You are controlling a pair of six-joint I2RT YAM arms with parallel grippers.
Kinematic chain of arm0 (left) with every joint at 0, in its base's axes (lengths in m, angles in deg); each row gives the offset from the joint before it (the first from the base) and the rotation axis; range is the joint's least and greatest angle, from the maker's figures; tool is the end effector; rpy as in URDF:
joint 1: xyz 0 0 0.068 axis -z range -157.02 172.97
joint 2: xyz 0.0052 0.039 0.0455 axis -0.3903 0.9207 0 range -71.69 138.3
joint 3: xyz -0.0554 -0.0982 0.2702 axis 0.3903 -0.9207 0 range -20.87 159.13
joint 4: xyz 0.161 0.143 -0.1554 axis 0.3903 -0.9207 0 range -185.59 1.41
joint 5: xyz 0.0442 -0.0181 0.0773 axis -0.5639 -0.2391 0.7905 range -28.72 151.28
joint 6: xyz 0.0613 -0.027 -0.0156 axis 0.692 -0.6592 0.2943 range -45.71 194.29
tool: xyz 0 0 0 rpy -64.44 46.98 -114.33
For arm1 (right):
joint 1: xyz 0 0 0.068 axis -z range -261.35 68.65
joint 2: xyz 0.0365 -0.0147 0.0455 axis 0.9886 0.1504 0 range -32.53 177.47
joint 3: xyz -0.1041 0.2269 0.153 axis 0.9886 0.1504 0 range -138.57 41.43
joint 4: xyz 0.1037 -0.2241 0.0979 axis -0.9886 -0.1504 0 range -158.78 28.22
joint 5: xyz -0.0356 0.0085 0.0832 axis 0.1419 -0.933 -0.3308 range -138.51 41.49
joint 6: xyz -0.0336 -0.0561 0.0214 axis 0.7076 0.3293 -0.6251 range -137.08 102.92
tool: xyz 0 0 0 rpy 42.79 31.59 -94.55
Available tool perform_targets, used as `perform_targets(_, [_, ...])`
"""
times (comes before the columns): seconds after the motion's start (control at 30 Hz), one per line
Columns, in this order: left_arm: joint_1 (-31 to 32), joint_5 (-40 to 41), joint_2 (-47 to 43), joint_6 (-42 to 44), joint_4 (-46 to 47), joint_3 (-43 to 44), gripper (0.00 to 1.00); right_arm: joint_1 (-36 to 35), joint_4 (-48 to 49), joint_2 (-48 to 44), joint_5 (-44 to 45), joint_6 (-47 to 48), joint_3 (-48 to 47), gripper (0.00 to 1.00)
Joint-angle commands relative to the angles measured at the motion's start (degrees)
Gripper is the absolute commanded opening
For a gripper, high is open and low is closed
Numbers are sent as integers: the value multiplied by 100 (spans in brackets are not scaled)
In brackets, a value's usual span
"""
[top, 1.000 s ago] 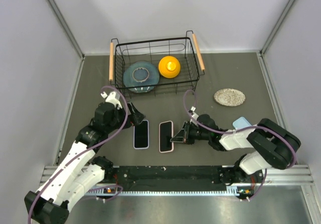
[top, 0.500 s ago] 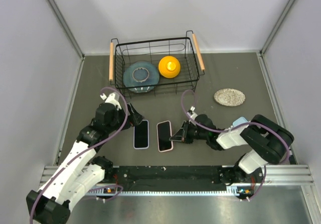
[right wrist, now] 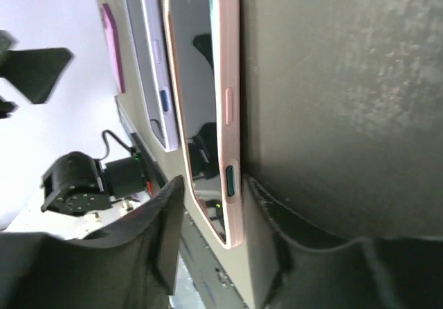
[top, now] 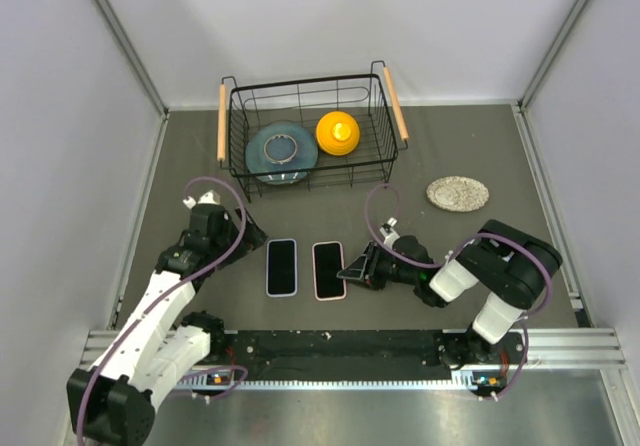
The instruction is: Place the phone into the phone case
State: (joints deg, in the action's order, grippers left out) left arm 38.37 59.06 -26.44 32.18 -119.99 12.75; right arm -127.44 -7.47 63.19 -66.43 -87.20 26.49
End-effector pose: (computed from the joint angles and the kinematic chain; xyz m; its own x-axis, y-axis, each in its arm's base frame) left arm 0.1641 -0.0474 0.2358 -0.6842 -0.5065 -0.5247 -0.2240 0.8306 -0.5097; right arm 0.1688 0.2000 0.1036 -0.9294 0.3248 -0.1754 -0.0073 0.4590 0.8884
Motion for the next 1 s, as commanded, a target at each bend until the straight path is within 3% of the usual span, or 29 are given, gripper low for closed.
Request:
perform_targets(0.0, [-422, 941, 168, -192, -621, 214, 94, -15, 556, -158, 34, -265, 53, 45])
perform_targets(0.13, [-792, 1775, 54, -402, -832, 311, 97, 3, 152, -641, -11, -19, 131, 60])
perform_targets(0.17, [-984, 1917, 36, -491, -955, 329, 99, -6, -163, -930, -2, 42, 158, 70])
perform_targets(0.27, [-1388, 2460, 18, -755, -1087, 460, 99, 3, -857, -1458, 103, 394, 132, 84])
perform_targets(0.33, [-1565, 2760, 88, -904, -1158, 626, 99, 3, -1719, -2108, 270, 709, 97, 84])
perform_targets(0.47, [-2617, 2894, 466, -992, -1167, 1040, 97, 12, -3300, -3364, 595, 1272, -157, 85])
perform_targets(0.63, [-3963, 2165, 1388, -948, -1096, 1436, 93, 3, -4804, -4831, 1096, 1818, -404, 86])
perform_targets(0.77, [-4597, 1761, 2459, -1019, -1158, 1664, 76, 12, -5104, -5527, 1158, 1915, -361, 86])
perform_targets(0.97, [-4695, 2550, 3067, -957, -711, 1612, 75, 29, -5412, -6073, 1220, 1906, -290, 86])
